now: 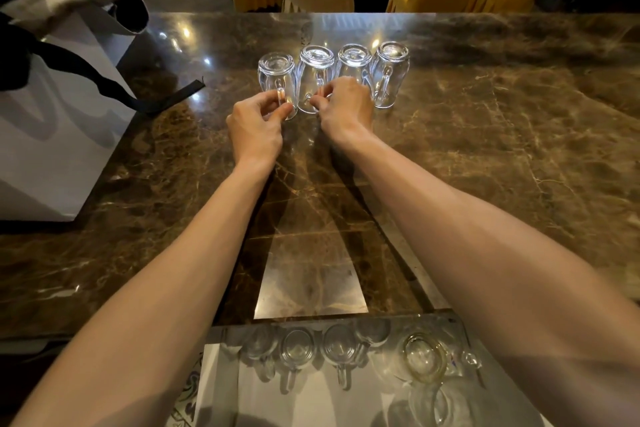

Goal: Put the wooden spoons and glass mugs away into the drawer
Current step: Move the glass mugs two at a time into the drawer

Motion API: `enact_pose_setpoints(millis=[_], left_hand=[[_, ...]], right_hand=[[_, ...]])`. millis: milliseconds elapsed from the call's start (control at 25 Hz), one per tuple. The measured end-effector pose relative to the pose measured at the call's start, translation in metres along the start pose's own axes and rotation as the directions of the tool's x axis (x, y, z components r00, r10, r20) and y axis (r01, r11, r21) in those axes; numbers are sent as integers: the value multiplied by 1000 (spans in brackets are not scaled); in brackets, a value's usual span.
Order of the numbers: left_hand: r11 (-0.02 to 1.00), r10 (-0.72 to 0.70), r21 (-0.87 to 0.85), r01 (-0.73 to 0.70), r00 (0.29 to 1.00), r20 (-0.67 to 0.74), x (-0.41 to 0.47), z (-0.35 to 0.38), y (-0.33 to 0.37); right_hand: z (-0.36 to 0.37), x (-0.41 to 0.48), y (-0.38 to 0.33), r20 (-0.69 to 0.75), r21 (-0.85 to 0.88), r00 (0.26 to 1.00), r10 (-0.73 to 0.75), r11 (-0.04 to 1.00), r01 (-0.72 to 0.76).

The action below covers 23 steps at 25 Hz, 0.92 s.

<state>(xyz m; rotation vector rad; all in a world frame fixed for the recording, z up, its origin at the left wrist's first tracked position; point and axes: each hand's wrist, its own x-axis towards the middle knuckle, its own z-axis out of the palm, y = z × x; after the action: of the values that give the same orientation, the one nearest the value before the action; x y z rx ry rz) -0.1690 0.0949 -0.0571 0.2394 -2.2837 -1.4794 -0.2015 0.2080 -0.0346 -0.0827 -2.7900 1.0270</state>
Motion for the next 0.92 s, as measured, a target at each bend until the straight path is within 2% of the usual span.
enact_pose_setpoints(millis=[240, 520, 720, 920], left_hand=[[996, 1, -86, 0, 1000, 11, -14, -15, 6], [985, 23, -170, -14, 998, 51, -42, -40, 24], [987, 58, -153, -50, 997, 45, -69, -63, 37], [982, 66, -183, -46, 992, 104, -100, -88, 47]], right_hand=[[-13, -15, 1, 28, -30, 999, -42, 999, 43], [-46, -53, 0, 37, 30, 991, -131, 991, 130], [-66, -85, 2, 41, 61, 981, -190, 980, 188], [-82, -121, 8, 8, 121, 980, -196, 974, 194]])
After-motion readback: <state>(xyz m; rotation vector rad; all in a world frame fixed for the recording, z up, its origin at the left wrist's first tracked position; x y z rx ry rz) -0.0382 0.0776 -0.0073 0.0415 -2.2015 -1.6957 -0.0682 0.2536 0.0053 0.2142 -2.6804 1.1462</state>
